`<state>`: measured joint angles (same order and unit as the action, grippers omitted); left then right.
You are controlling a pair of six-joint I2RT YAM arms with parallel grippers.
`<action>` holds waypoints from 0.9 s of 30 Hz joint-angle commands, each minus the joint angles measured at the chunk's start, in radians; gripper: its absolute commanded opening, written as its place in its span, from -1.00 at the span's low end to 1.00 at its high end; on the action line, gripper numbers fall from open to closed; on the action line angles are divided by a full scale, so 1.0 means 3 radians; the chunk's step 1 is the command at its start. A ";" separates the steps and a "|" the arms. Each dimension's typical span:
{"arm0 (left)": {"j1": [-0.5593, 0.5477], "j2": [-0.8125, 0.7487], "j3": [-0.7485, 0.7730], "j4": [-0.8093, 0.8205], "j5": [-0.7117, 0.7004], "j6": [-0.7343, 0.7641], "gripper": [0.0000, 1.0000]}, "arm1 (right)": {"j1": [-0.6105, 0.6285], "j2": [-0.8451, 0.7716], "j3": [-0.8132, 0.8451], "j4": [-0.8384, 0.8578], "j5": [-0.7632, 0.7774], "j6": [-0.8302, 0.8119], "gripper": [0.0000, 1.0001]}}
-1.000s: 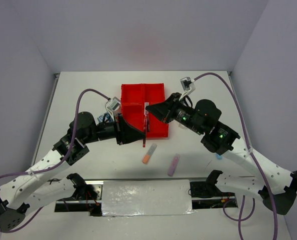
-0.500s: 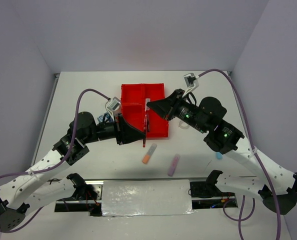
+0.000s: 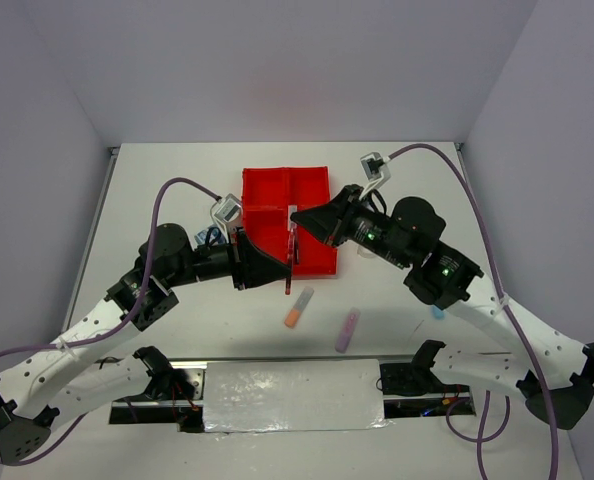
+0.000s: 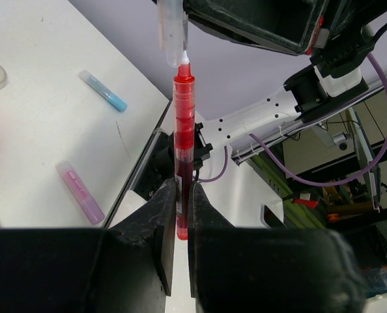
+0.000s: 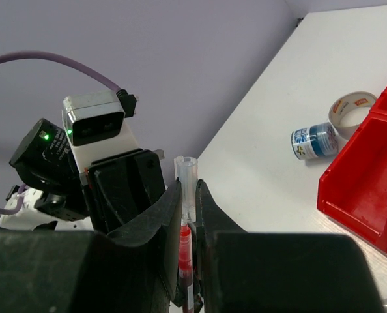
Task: Sort the stationery into containers
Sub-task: Close the pen cap on the pen.
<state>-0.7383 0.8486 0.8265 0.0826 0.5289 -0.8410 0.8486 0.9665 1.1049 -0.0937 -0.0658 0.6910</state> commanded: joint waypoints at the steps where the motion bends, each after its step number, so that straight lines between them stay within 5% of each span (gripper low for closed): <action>1: -0.0019 -0.0032 0.0093 0.0139 0.0001 0.0062 -1.00 | 0.0035 -0.0092 -0.0048 0.0098 -0.0021 0.0023 -1.00; 27: -0.0019 0.0014 0.0088 0.0190 -0.0060 0.0062 -1.00 | 0.0050 -0.0143 -0.0206 0.0189 -0.0062 0.0238 -1.00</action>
<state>-0.7414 0.8608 0.8265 0.0753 0.5209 -0.8379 0.8539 0.9432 1.0454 -0.0692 -0.0753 0.7609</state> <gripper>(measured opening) 0.197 0.165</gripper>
